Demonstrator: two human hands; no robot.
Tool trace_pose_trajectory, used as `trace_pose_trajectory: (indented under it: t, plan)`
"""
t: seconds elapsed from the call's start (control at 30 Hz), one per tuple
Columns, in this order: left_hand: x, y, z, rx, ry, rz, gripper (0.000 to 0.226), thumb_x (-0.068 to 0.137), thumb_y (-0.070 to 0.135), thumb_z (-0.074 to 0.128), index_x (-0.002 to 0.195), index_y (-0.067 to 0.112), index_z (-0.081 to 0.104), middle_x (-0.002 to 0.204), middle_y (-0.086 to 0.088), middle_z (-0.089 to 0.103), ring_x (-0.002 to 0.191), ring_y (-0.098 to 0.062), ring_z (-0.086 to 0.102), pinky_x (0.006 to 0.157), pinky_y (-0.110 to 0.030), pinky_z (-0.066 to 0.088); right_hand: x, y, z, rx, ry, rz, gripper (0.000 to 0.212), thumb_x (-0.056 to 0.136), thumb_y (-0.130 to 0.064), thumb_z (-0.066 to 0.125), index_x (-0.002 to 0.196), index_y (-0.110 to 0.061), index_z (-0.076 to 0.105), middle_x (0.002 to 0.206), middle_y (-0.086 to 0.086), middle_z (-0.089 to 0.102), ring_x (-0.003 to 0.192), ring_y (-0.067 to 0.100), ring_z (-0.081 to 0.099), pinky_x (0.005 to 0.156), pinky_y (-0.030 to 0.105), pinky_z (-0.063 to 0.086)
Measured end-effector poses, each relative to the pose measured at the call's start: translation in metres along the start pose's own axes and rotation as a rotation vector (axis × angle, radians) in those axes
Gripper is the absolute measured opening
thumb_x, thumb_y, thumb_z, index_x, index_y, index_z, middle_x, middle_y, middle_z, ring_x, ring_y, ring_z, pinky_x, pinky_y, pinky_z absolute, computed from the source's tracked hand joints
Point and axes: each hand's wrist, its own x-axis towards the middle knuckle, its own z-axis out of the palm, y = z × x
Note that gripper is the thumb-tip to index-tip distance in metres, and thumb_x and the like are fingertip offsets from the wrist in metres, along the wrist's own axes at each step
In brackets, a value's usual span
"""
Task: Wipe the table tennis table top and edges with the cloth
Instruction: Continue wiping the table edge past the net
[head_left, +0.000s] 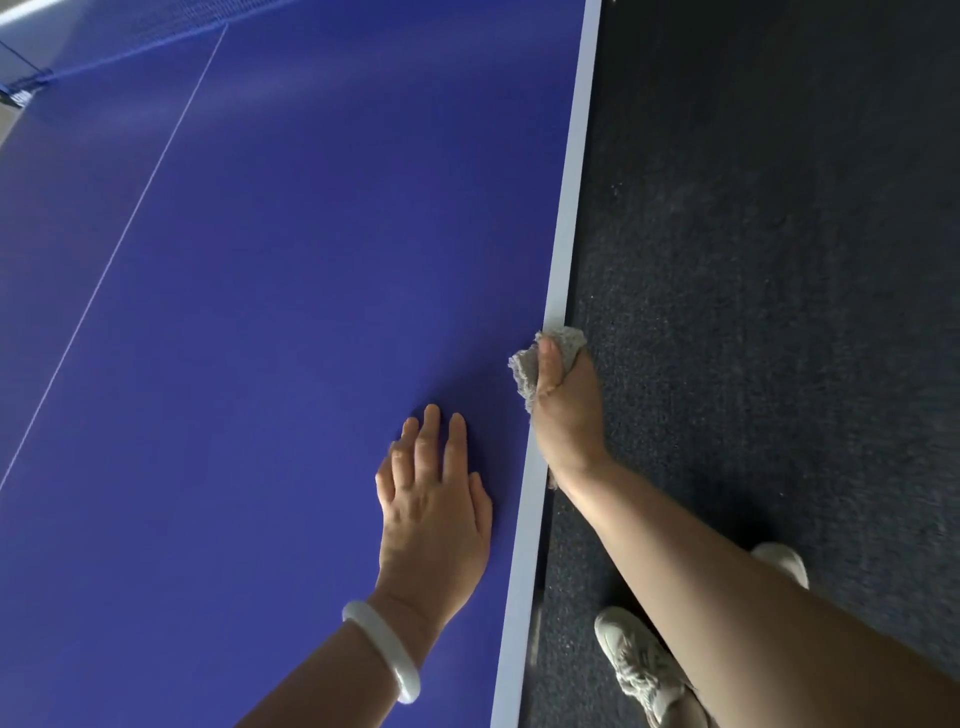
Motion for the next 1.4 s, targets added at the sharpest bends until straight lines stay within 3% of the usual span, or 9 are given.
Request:
trace_pose_trajectory:
  t: [0.1, 0.23, 0.43, 0.7, 0.9, 1.03, 1.2, 1.3, 1.4]
  plan:
    - [0.033, -0.004, -0.008, -0.074, 0.058, 0.03, 0.036, 0.089, 0.008, 0.062, 0.125, 0.008, 0.06, 0.129, -0.013, 0.055, 0.112, -0.037, 0.053, 0.096, -0.052, 0.044, -0.001, -0.001, -0.001, -0.042, 0.019, -0.017, 0.036, 0.104, -0.03, 0.048, 0.121, 0.001, 0.056, 0.112, 0.021, 0.064, 0.098, 0.032, 0.065, 0.083, 0.033, 0.055]
    - [0.099, 0.007, -0.021, -0.159, 0.078, 0.023, 0.04, 0.097, 0.011, 0.052, 0.136, 0.011, 0.052, 0.144, -0.008, 0.046, 0.127, -0.031, 0.044, 0.108, -0.042, 0.032, -0.005, -0.005, -0.003, -0.074, 0.01, -0.018, 0.036, 0.104, -0.027, 0.047, 0.124, 0.002, 0.054, 0.116, 0.02, 0.063, 0.107, 0.034, 0.062, 0.098, 0.044, 0.047]
    - [0.201, 0.044, -0.009, -0.081, 0.002, 0.144, 0.053, 0.107, 0.031, 0.029, 0.158, 0.021, 0.017, 0.166, 0.0, 0.009, 0.153, -0.018, 0.004, 0.123, -0.037, 0.005, -0.006, -0.004, -0.006, -0.036, 0.004, -0.066, 0.026, 0.103, -0.023, 0.047, 0.115, -0.001, 0.057, 0.107, 0.014, 0.064, 0.098, 0.028, 0.065, 0.091, 0.039, 0.05]
    - [0.222, 0.045, 0.003, -0.082, 0.051, 0.062, 0.052, 0.106, 0.035, 0.023, 0.158, 0.028, 0.017, 0.165, 0.006, 0.01, 0.153, -0.012, 0.004, 0.124, -0.034, 0.0, 0.06, -0.036, 0.011, 0.038, -0.003, -0.012, 0.043, 0.102, -0.035, 0.047, 0.121, 0.004, 0.047, 0.11, 0.028, 0.061, 0.097, 0.04, 0.064, 0.086, 0.058, 0.05]
    - [0.222, 0.047, -0.001, -0.088, 0.033, 0.041, 0.053, 0.106, 0.035, 0.03, 0.157, 0.029, 0.018, 0.165, 0.007, 0.009, 0.152, -0.01, 0.003, 0.124, -0.035, 0.002, 0.121, -0.065, 0.016, -0.017, 0.023, -0.016, 0.036, 0.104, -0.03, 0.047, 0.124, -0.001, 0.055, 0.113, 0.014, 0.066, 0.103, 0.025, 0.065, 0.093, 0.034, 0.05]
    - [0.221, 0.047, -0.003, -0.103, 0.018, 0.047, 0.053, 0.106, 0.034, 0.031, 0.157, 0.028, 0.018, 0.165, 0.007, 0.008, 0.152, -0.01, 0.001, 0.124, -0.035, 0.001, 0.049, -0.032, 0.01, -0.029, 0.043, -0.05, 0.013, 0.104, -0.025, 0.05, 0.116, -0.027, 0.049, 0.106, -0.022, 0.063, 0.101, -0.007, 0.062, 0.085, 0.008, 0.044]
    - [0.222, 0.049, -0.005, -0.094, -0.004, 0.043, 0.057, 0.102, 0.041, 0.017, 0.157, 0.029, 0.017, 0.165, 0.009, 0.005, 0.152, -0.008, -0.002, 0.124, -0.035, 0.001, 0.09, -0.042, 0.014, -0.018, -0.027, -0.049, 0.026, 0.104, -0.028, 0.046, 0.115, -0.004, 0.05, 0.097, 0.012, 0.062, 0.084, 0.022, 0.065, 0.079, 0.046, 0.052]
    - [0.221, 0.049, -0.005, -0.071, -0.013, 0.04, 0.058, 0.101, 0.042, 0.015, 0.158, 0.03, 0.013, 0.165, 0.01, 0.003, 0.152, -0.007, -0.004, 0.124, -0.036, 0.001, 0.164, -0.074, 0.021, 0.05, -0.068, 0.002, 0.027, 0.106, -0.026, 0.044, 0.103, 0.001, 0.048, 0.083, 0.016, 0.058, 0.063, 0.021, 0.055, 0.063, 0.041, 0.046]
    - [0.221, 0.049, -0.004, -0.07, -0.009, 0.046, 0.06, 0.1, 0.046, 0.01, 0.158, 0.029, 0.015, 0.165, 0.009, 0.004, 0.152, -0.008, -0.003, 0.124, -0.035, 0.0, 0.195, -0.079, 0.024, 0.01, -0.013, -0.003, 0.038, 0.105, -0.036, 0.046, 0.117, -0.001, 0.054, 0.105, 0.015, 0.065, 0.085, 0.021, 0.065, 0.072, 0.025, 0.049]
